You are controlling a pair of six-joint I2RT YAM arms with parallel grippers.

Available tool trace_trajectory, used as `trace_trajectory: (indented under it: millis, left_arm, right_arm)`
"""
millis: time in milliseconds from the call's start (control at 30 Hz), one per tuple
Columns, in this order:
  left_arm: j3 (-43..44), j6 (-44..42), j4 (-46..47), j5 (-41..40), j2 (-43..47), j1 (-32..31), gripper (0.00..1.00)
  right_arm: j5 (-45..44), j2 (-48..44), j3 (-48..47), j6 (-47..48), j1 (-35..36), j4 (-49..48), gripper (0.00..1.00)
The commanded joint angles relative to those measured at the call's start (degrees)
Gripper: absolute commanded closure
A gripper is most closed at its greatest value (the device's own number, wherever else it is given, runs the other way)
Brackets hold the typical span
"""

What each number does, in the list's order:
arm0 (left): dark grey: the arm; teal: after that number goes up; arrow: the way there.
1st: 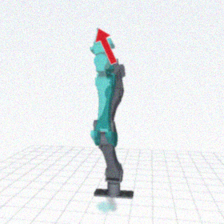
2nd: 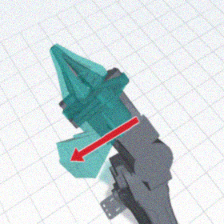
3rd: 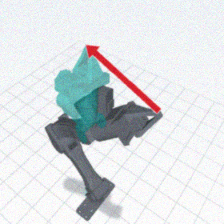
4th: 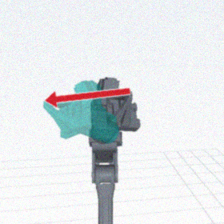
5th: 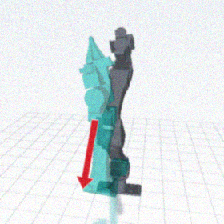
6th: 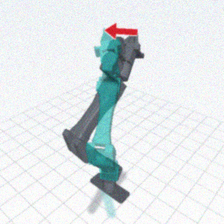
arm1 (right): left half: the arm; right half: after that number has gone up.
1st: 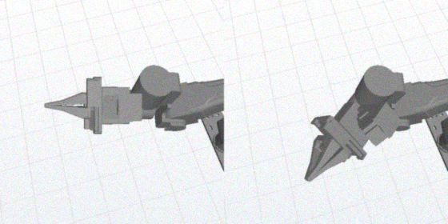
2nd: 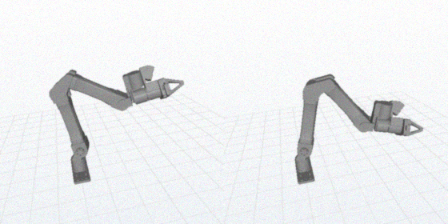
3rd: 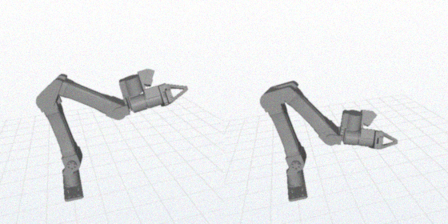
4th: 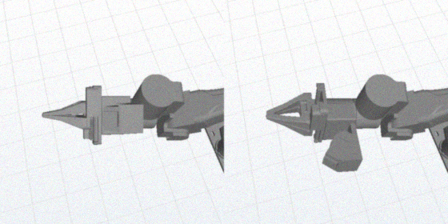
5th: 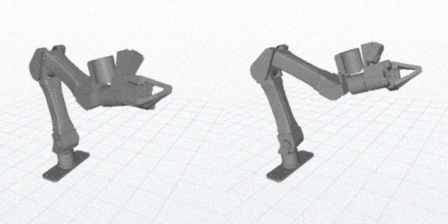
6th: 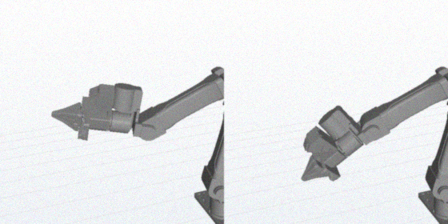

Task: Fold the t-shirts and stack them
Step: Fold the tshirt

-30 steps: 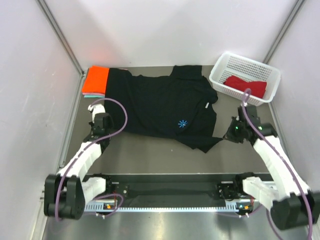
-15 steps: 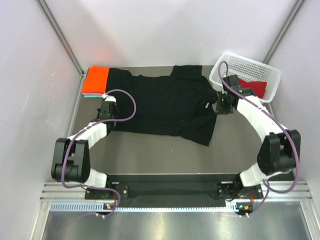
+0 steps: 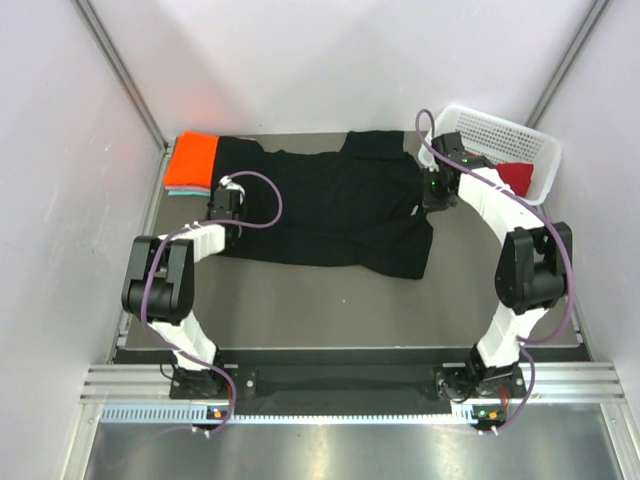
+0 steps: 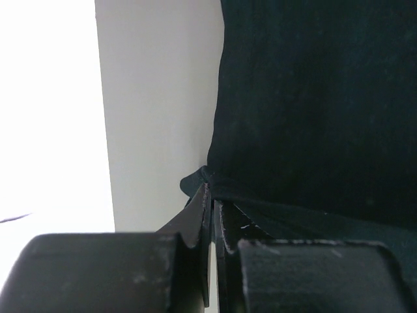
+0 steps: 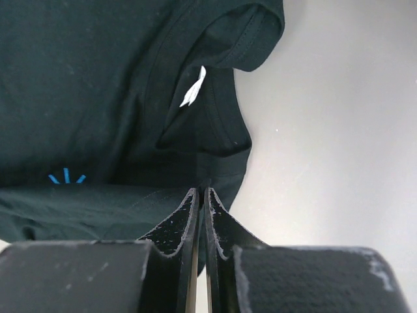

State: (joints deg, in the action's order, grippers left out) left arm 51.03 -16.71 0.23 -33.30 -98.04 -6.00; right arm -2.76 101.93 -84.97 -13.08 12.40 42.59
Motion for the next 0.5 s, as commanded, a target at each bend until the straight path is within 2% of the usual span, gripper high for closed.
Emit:
trace_trajectory:
  millis: [0, 100, 367, 433, 467]
  left_arm:
    - [3.8, -2.6, 4.2, -4.0, -1.9, -0.7, 0.97]
    - [4.9, -4.0, 5.1, -6.5, -4.2, -1.4, 0.88]
    - [6.3, -5.3, 6.8, -9.5, -5.1, -2.3, 0.85]
    - [6.5, -5.3, 7.2, -11.5, -6.1, -2.7, 0.77]
    - [6.5, -5.4, 8.4, -13.2, -6.3, -2.7, 0.68]
  right_arm:
    - [-0.8, 0.5, -3.1, 2.5, 0.8, -1.8, 0.96]
    - [-0.6, 1.0, -3.4, 3.5, 1.0, -2.4, 0.95]
    - [0.0, 3.1, -6.5, 6.0, 2.0, -3.7, 0.96]
    - [0.2, 3.4, -7.2, 6.6, 2.5, -4.2, 0.96]
    - [0.2, 4.0, -8.3, 7.4, 3.2, -4.2, 0.96]
